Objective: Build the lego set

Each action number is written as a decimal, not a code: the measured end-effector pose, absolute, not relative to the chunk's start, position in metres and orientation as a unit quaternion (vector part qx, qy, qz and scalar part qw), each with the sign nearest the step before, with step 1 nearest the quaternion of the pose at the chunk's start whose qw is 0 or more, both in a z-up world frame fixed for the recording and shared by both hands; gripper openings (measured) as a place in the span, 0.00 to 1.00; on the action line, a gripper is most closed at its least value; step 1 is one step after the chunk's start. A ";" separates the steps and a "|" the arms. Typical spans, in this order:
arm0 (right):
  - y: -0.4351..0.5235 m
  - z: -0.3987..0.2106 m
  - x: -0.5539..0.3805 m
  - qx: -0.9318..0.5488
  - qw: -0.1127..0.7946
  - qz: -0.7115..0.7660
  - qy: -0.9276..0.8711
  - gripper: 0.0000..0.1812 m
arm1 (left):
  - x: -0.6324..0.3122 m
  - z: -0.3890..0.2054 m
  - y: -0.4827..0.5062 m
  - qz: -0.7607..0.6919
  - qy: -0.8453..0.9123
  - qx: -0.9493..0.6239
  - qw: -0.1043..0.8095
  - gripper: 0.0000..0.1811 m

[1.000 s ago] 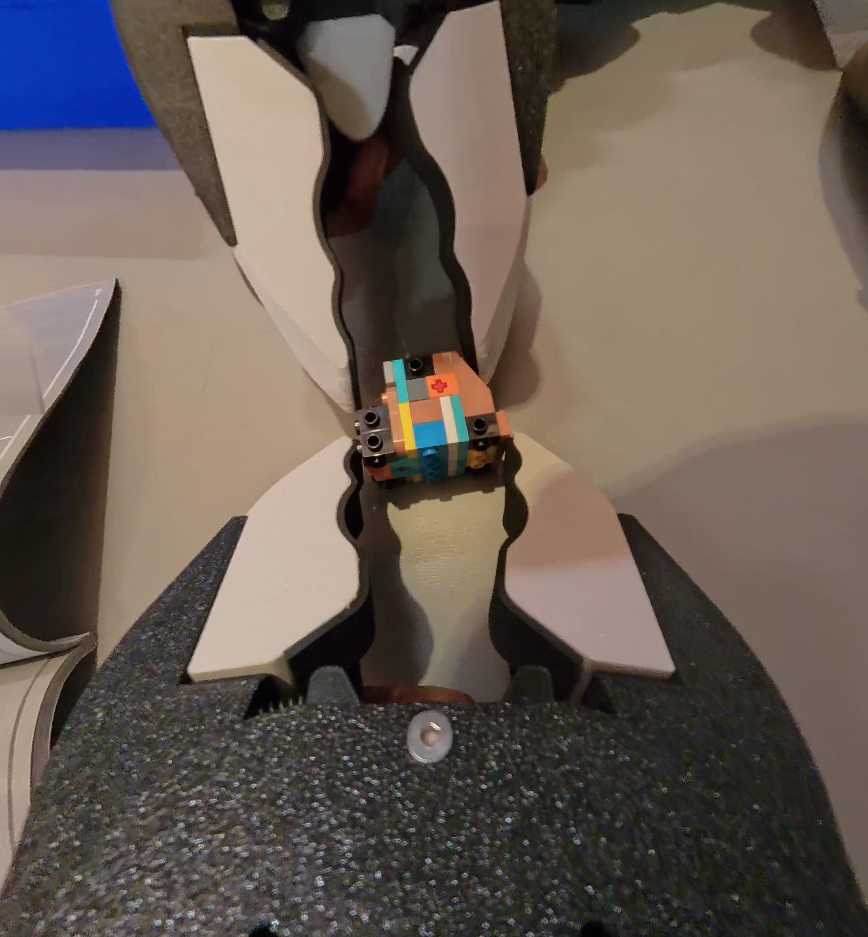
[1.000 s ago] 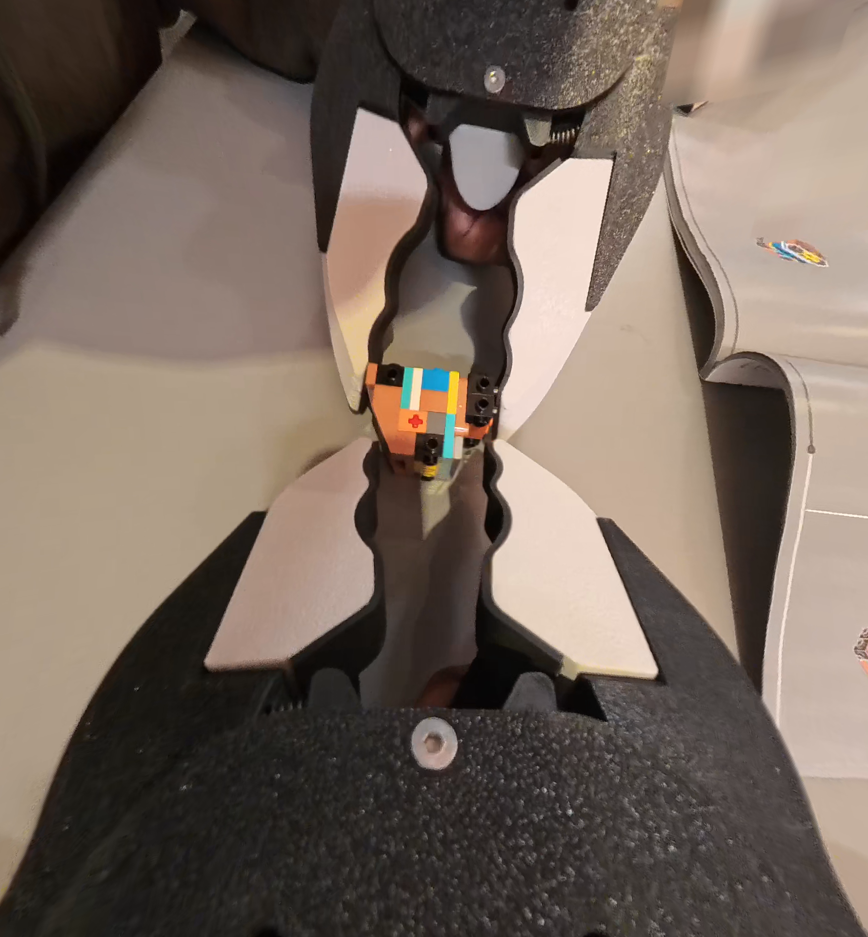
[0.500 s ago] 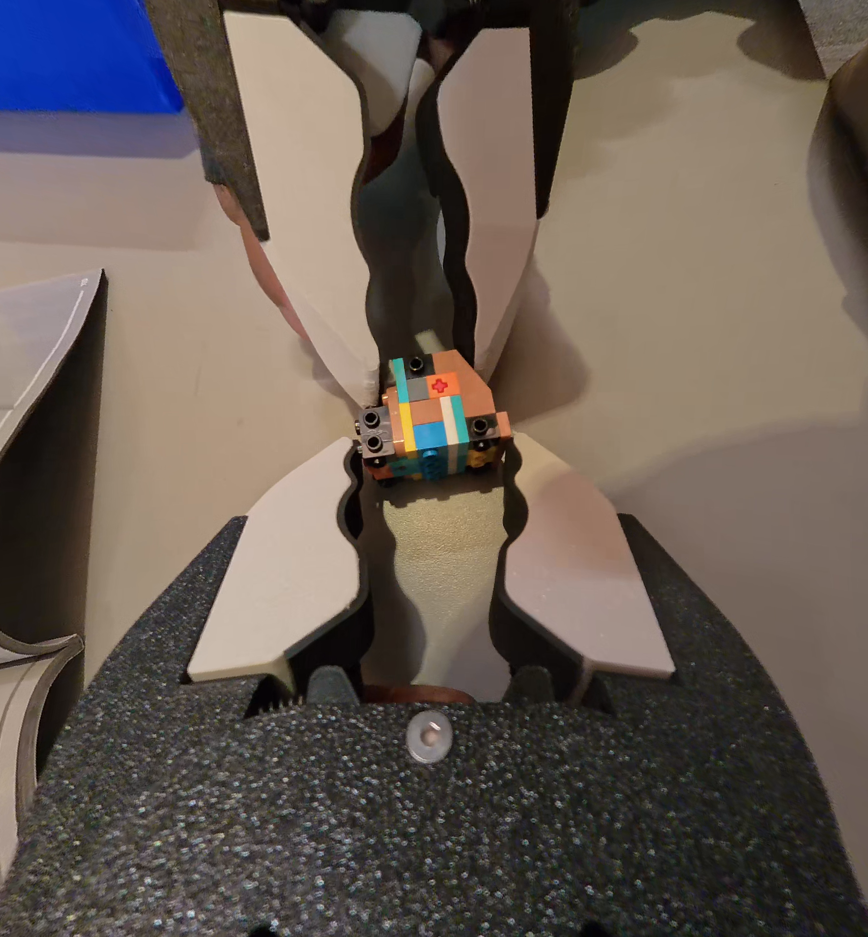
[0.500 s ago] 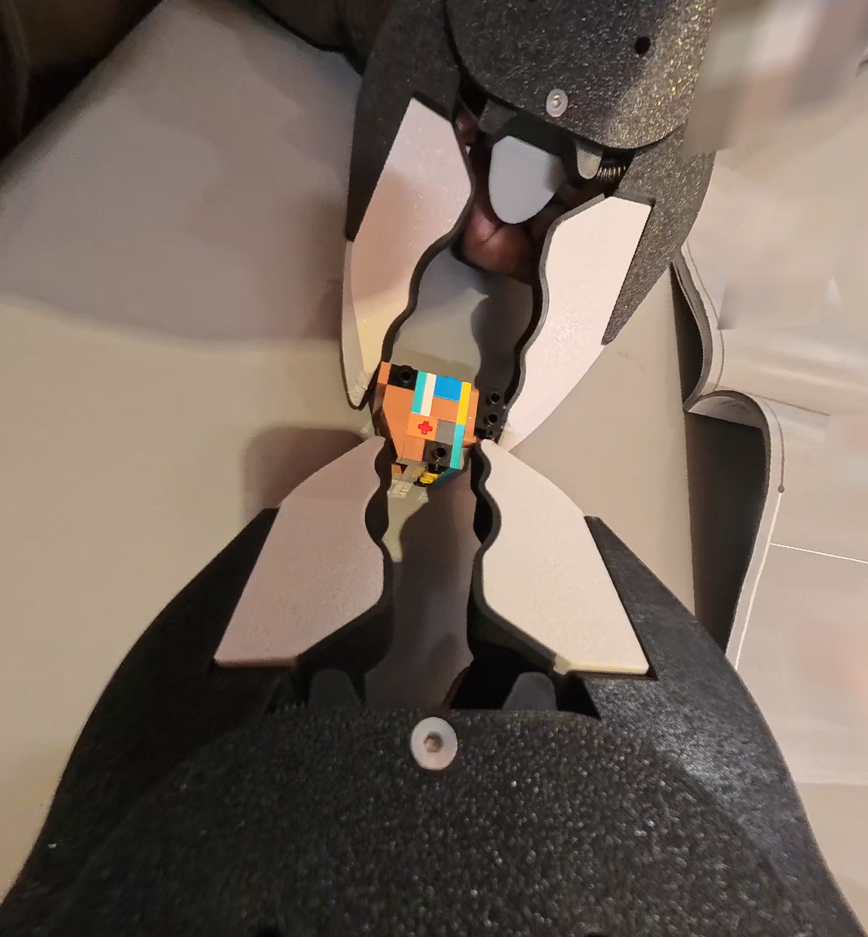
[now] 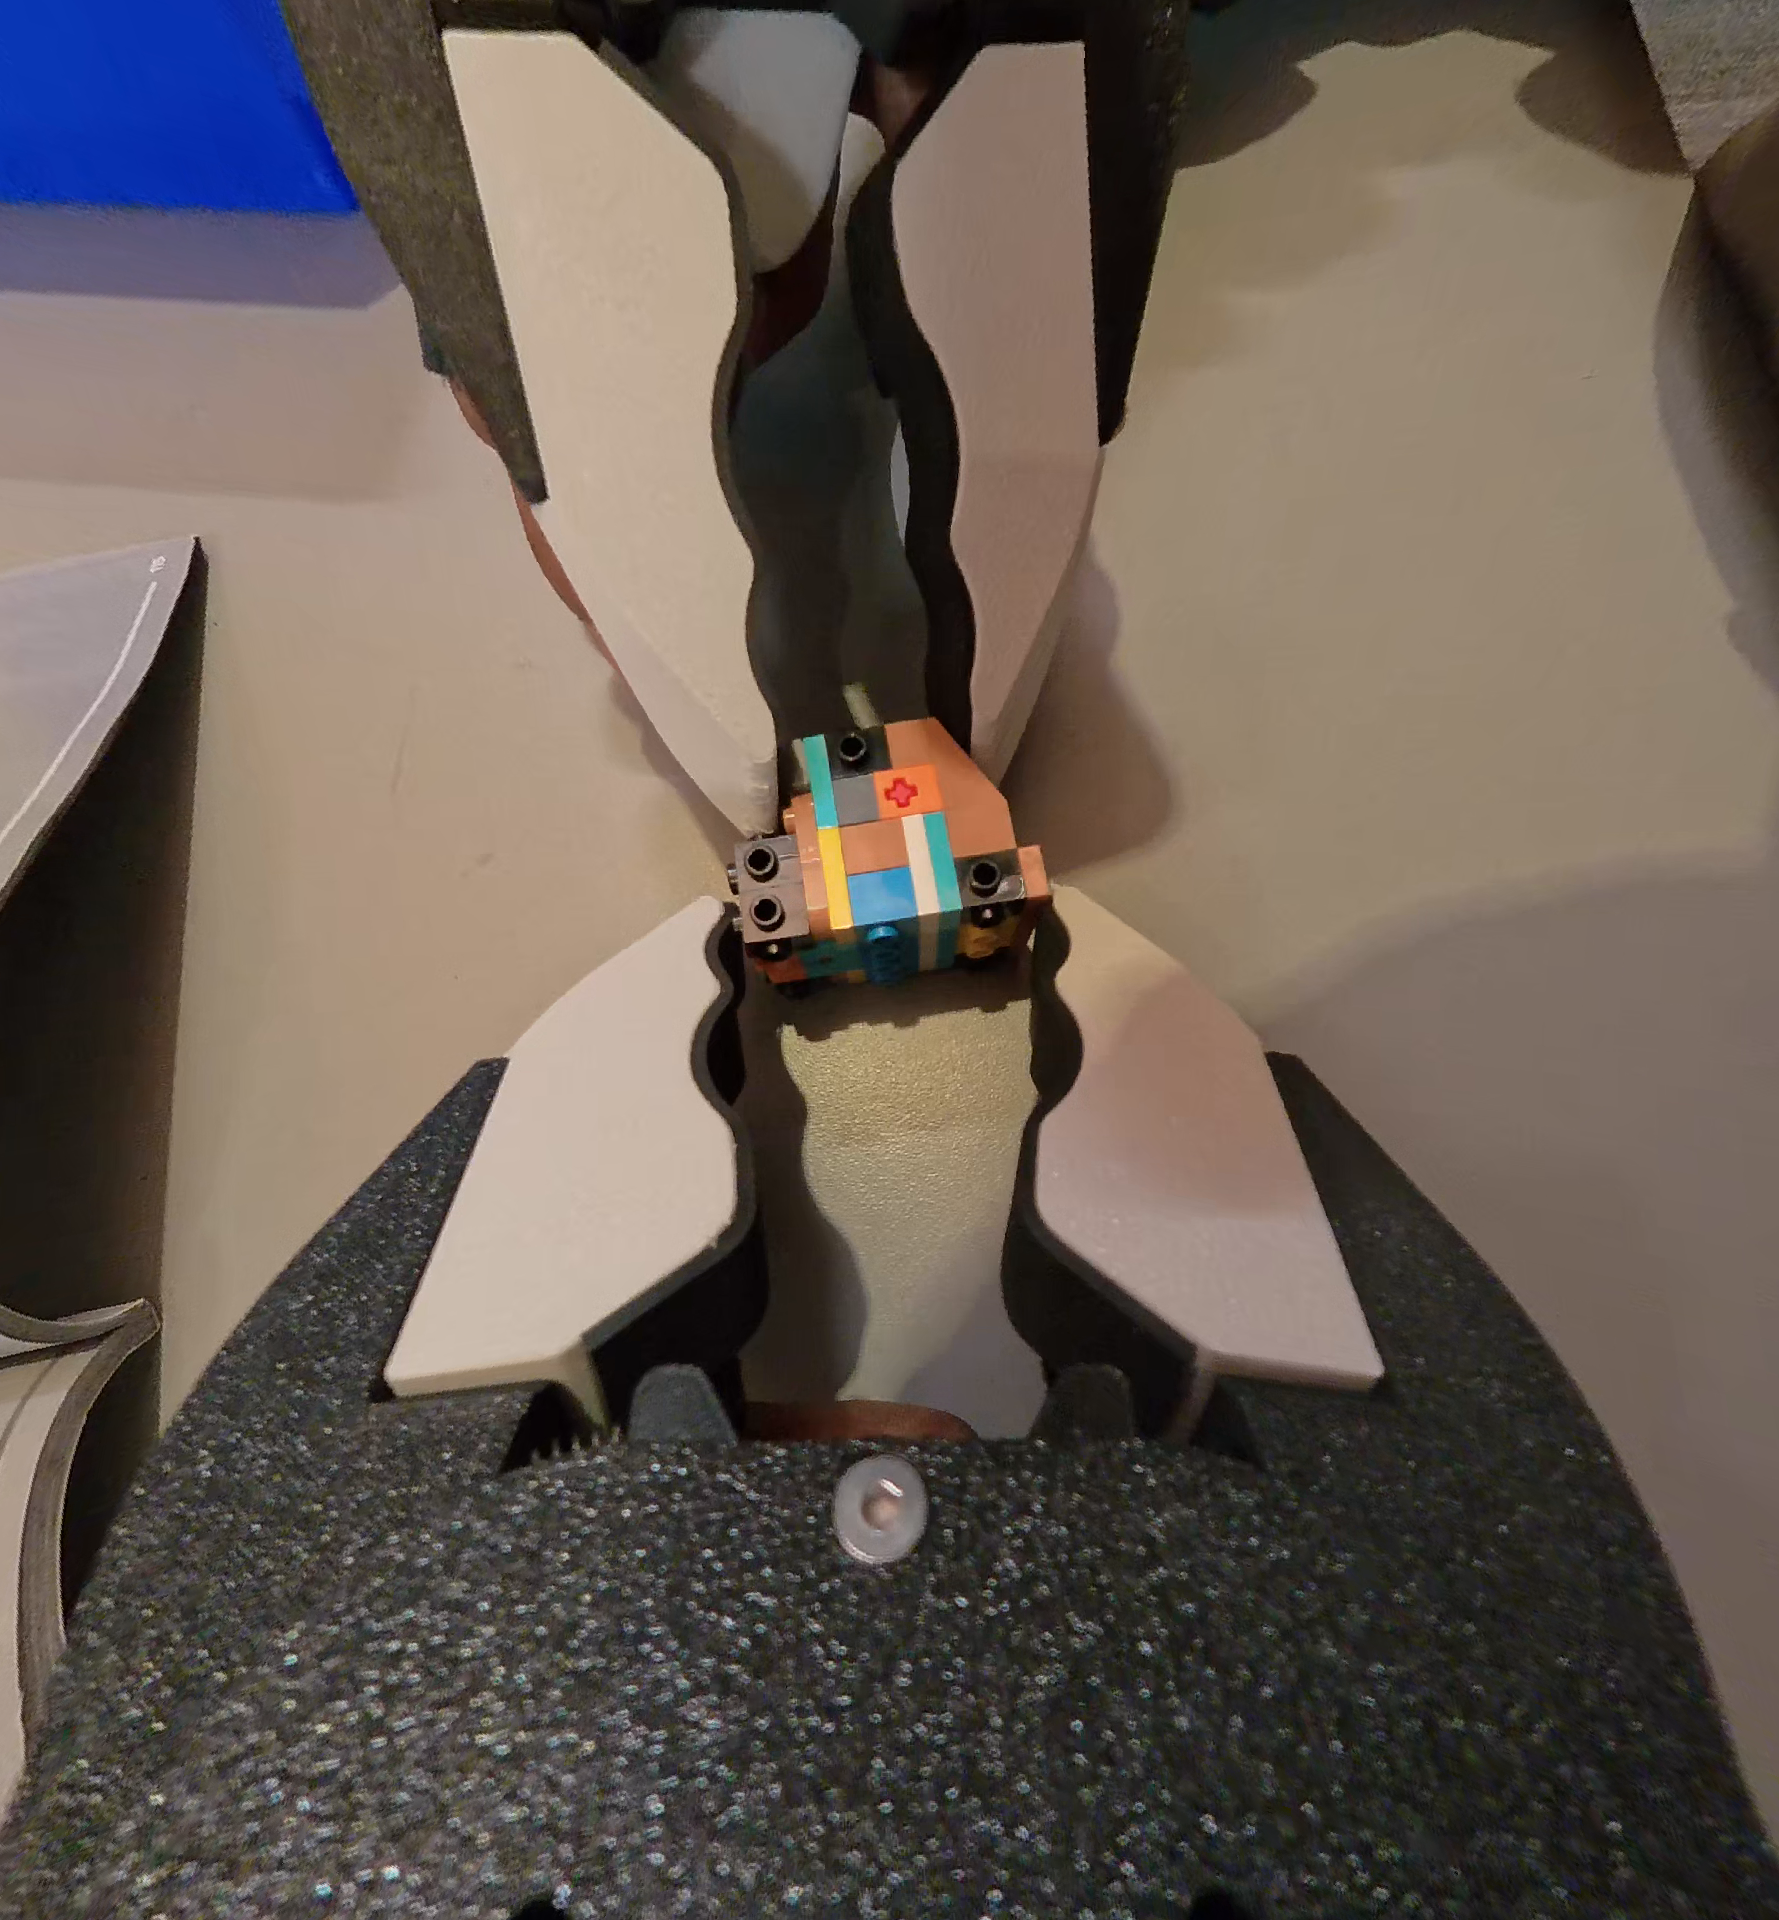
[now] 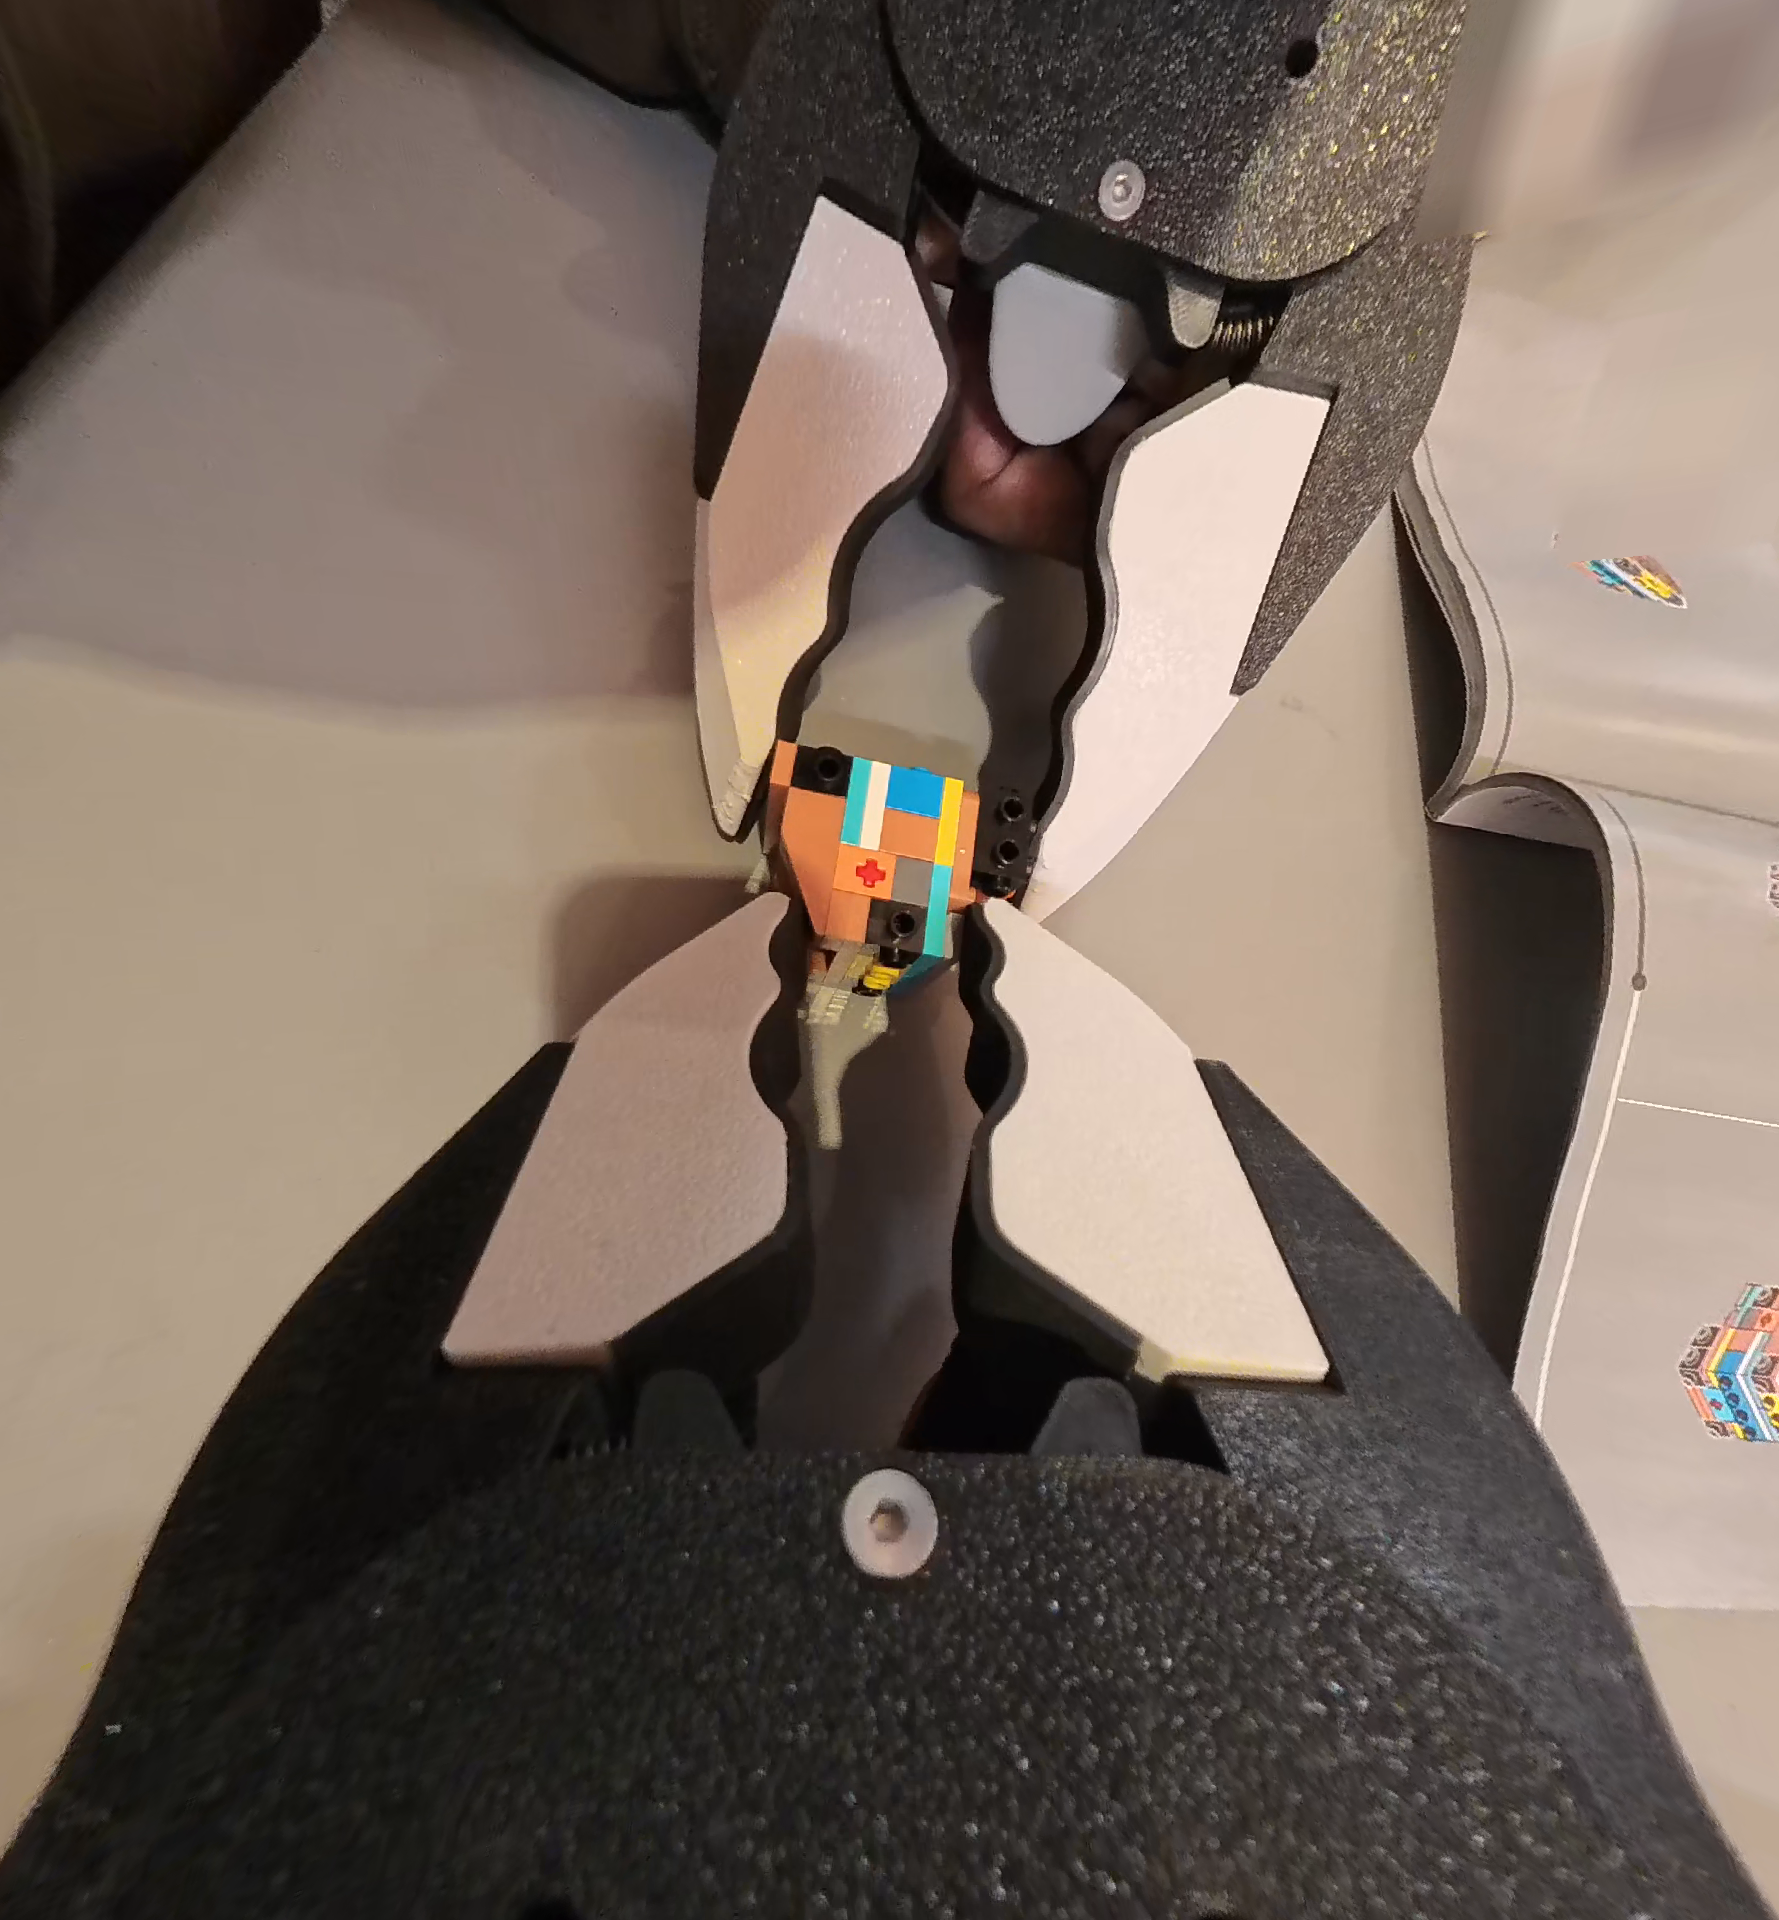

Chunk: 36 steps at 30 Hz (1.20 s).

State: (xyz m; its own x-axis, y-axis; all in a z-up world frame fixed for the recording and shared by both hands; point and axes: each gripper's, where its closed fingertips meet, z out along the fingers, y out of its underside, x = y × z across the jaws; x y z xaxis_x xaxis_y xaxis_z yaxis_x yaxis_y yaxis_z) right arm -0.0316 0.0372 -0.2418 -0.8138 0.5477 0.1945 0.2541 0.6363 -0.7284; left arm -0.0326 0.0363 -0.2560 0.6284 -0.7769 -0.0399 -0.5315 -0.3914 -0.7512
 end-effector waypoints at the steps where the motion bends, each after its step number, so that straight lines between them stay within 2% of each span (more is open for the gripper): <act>1: 0.037 -0.242 -0.031 -0.227 0.204 0.362 -0.881 0.15 | -0.033 -0.256 0.036 -0.162 0.400 -0.818 0.380 0.30; 7: 0.038 -0.242 -0.031 -0.235 0.205 0.368 -0.876 0.16 | -0.032 -0.256 0.036 -0.162 0.400 -0.818 0.381 0.30; 9: 0.041 -0.247 -0.028 -0.237 0.197 0.353 -0.884 0.25 | -0.031 -0.256 0.034 -0.165 0.406 -0.815 0.379 0.30; 11: 0.049 -0.252 -0.025 -0.241 0.198 0.339 -0.888 0.29 | -0.032 -0.257 0.032 -0.164 0.410 -0.814 0.377 0.30; 17: 0.067 -0.246 -0.032 -0.272 0.227 0.367 -0.860 0.29 | -0.033 -0.248 0.025 -0.183 0.422 -0.794 0.397 0.37; 23: 0.105 -0.227 -0.067 -0.361 0.345 0.362 -0.787 0.26 | -0.057 -0.214 0.040 -0.197 0.360 -0.770 0.488 0.37; 28: 0.151 -0.225 -0.087 -0.478 0.421 0.292 -0.713 0.26 | -0.100 -0.189 0.070 -0.125 0.253 -0.764 0.580 0.37; 36: 0.172 -0.234 -0.098 -0.542 0.424 0.231 -0.687 0.33 | -0.130 -0.179 0.084 -0.087 0.151 -0.755 0.633 0.32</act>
State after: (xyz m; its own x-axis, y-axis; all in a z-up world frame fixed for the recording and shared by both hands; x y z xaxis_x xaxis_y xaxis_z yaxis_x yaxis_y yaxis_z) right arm -0.0981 0.1718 -0.2340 -0.0512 0.9418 0.3324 0.5492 0.3045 -0.7782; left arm -0.1298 0.0844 -0.1794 0.9391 -0.3385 -0.0594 -0.1176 -0.1541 -0.9810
